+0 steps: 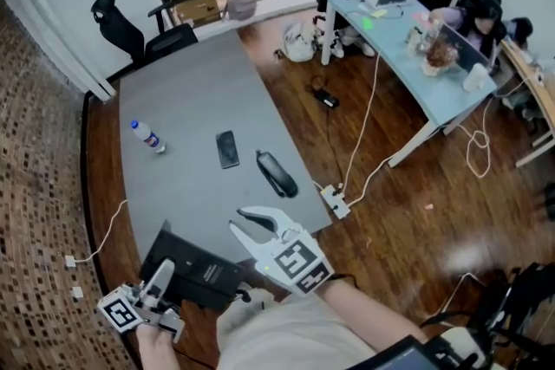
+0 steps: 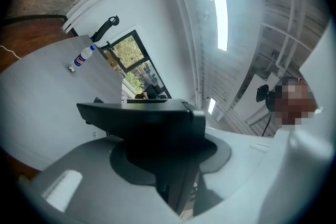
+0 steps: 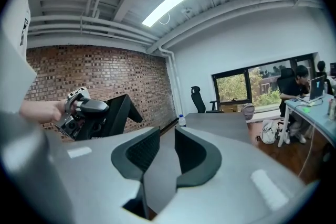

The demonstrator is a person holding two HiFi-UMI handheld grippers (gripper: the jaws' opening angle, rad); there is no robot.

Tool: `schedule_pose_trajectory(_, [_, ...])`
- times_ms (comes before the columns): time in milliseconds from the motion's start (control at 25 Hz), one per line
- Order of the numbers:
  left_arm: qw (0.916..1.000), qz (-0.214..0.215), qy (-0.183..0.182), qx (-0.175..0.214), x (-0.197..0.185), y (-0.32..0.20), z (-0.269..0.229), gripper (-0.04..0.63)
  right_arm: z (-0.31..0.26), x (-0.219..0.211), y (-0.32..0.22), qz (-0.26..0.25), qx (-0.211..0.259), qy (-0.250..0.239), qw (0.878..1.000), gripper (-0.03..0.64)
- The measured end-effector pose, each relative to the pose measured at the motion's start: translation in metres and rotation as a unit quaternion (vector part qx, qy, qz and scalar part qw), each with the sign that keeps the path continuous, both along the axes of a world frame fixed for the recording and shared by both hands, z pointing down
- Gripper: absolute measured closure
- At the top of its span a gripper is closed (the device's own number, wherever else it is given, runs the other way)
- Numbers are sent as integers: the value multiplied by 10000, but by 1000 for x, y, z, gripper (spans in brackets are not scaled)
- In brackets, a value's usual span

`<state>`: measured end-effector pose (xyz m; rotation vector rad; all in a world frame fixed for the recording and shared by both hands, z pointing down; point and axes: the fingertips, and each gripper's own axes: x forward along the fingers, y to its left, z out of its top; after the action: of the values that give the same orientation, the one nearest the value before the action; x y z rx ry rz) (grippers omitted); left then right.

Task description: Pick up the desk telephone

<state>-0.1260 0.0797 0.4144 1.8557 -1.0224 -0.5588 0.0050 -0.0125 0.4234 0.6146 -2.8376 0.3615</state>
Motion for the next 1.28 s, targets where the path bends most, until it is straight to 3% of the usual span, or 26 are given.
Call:
schedule_pose_trajectory(120, [9999,12,69,-105,0,-2,10,426,5,-4,3,-41,-12,119,9999,552])
schedule_pose_trajectory(400, [9996,88,51,-255,-4,-2,24,426,19,2,-12,426,4,275,9987,552])
schedule_pose_trajectory(880, [9991,-45,-78,-404,-3,2,40,426,36,14,-5,96,-71,461,9989,554])
schedule_pose_trajectory(1160, [9988,-230,23,-432,-6,9,36,426,24,26,-9,154,152,425,9989,554])
schedule_pose_trajectory(1280, [9987,-232,-98,-437,-5,9,39,426,19,27,-9,123,156,428,9989,554])
